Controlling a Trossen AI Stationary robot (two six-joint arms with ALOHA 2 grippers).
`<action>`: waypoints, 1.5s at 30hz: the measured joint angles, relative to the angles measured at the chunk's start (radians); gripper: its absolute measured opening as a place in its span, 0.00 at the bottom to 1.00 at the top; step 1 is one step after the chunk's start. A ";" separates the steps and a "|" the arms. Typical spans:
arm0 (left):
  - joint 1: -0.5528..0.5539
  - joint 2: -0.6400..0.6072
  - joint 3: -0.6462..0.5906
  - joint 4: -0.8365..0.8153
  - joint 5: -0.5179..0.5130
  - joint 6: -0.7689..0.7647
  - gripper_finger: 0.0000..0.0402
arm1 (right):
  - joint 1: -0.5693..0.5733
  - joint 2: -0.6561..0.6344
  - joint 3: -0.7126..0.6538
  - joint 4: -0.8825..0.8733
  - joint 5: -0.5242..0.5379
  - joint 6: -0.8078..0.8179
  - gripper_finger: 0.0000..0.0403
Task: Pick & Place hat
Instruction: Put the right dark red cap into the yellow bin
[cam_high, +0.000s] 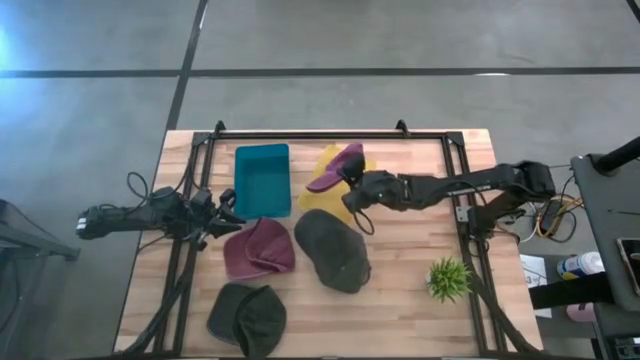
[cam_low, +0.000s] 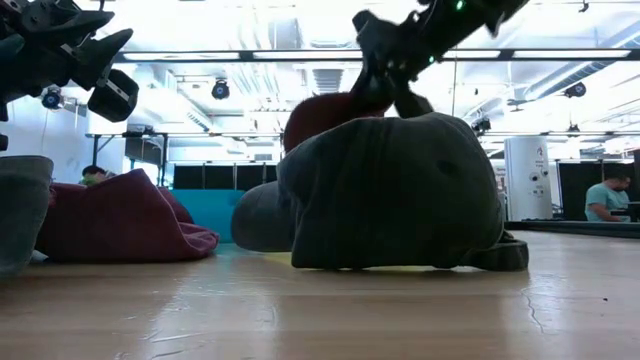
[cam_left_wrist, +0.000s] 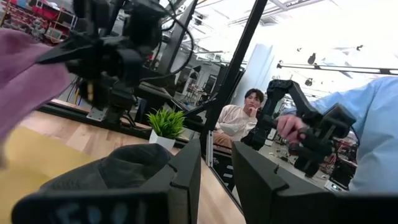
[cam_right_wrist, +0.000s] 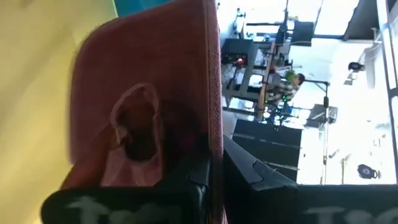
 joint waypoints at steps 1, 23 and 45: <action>0.000 0.001 0.000 -0.003 0.000 0.000 0.21 | -0.013 0.014 -0.004 0.026 -0.020 -0.008 0.03; 0.000 0.014 0.000 -0.026 0.000 0.000 0.21 | -0.116 0.130 0.018 -0.055 -0.135 0.100 0.24; 0.000 0.019 0.000 -0.030 0.000 0.000 0.21 | -0.063 0.016 -0.018 -0.446 -0.218 0.467 0.37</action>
